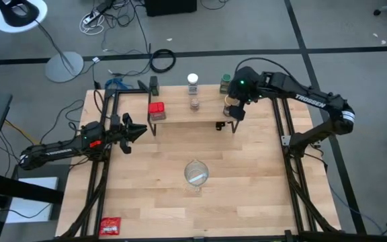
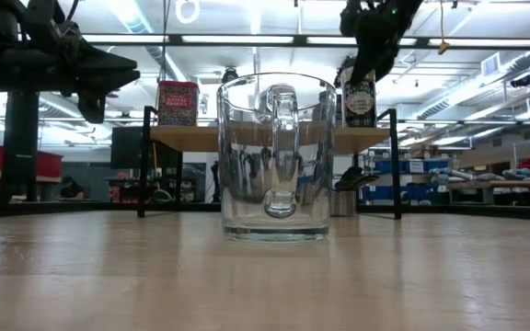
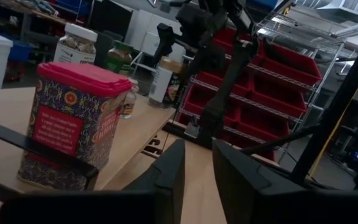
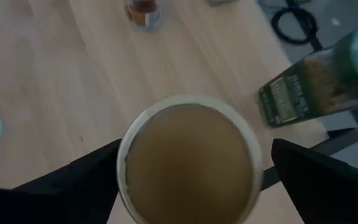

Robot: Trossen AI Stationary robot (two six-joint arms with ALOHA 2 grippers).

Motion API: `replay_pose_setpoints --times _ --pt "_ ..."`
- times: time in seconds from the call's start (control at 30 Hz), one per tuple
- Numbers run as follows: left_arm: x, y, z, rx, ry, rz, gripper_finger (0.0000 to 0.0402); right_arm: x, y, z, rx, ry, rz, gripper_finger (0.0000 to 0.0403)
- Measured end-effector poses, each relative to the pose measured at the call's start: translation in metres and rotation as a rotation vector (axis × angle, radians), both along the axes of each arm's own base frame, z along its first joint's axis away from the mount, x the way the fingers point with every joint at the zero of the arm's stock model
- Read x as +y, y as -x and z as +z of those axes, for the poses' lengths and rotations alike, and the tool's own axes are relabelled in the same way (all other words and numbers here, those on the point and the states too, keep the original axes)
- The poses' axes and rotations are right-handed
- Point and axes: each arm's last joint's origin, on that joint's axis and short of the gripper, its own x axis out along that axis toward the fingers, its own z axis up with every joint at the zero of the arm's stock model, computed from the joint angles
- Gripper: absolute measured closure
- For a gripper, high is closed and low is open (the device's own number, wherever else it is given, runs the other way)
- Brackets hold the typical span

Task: Shelf spices
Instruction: Remove the golden seasoning bottle from the shelf

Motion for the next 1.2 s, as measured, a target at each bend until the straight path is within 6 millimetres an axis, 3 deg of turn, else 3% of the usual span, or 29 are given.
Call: replay_pose_setpoints --times 0.17,0.33,0.7,1.0,1.2 --pt "0.000 0.000 -0.001 0.008 -0.002 0.002 0.0314 -0.003 -0.006 -0.007 0.027 -0.009 0.010 0.0051" --pt "0.000 0.000 -0.003 0.027 0.002 0.002 0.0314 -0.003 -0.008 -0.009 0.031 -0.015 0.022 0.0125" --pt "0.000 -0.001 -0.004 0.043 0.005 0.002 0.0314 0.006 -0.004 0.001 -0.017 -0.014 0.043 0.0127" --pt "0.000 -0.001 -0.004 0.043 0.005 0.003 0.0314 0.056 0.018 0.059 -0.243 0.023 0.160 0.0127" --pt "0.000 -0.001 -0.004 0.043 0.005 0.003 0.0314 0.098 0.026 0.054 -0.195 -0.024 0.195 0.0127"
